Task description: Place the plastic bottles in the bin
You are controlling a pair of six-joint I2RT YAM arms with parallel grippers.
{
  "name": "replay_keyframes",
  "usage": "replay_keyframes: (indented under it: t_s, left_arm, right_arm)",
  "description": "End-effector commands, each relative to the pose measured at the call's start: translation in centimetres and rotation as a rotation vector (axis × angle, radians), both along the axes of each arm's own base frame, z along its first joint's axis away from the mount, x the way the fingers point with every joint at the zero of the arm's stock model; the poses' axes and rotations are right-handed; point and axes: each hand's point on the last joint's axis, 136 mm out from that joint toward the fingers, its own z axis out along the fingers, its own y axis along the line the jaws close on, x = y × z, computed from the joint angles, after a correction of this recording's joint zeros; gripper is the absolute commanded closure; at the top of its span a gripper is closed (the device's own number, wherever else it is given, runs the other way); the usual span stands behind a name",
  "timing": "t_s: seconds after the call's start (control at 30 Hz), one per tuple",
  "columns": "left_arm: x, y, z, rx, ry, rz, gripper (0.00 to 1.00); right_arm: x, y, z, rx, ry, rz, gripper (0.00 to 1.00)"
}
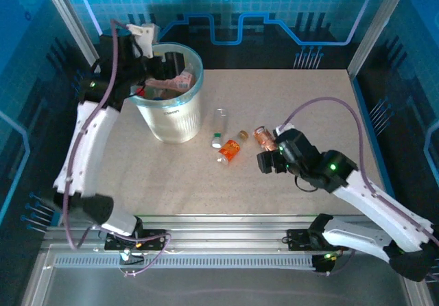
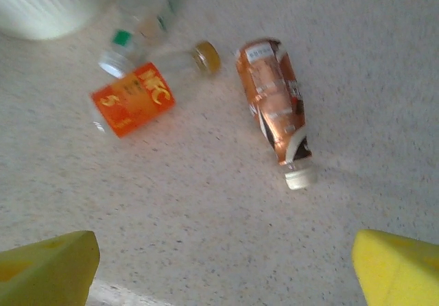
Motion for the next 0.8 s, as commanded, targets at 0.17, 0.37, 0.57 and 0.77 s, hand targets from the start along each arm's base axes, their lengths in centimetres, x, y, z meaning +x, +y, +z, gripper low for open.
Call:
replay_keyframes:
  t_s: [0.17, 0.37, 0.57, 0.77]
  left_arm:
    - [-8.5, -4.2, -5.2, 0.056, -0.002, -0.184, 0.19]
    - [-14.9, -7.0, -9.0, -0.013, 0.082, -0.385, 0.19]
    - [-16.8, -6.0, -11.3, -0.029, 0.124, -0.358, 0.19]
    - [-17.4, -5.5, -11.7, -0.039, 0.133, -0.341, 0.19]
  right_arm:
    - [5.9, 0.5, -4.7, 0.0, 0.09, 0.083, 0.05]
    - [9.4, -0.3, -9.2, -0.128, 0.144, 0.086, 0.05]
    - [11.4, -0.8, -12.7, -0.18, 0.233, 0.096, 0.07]
    - [12.7, -0.7, -15.6, -0.182, 0.321, 0.1, 0.17]
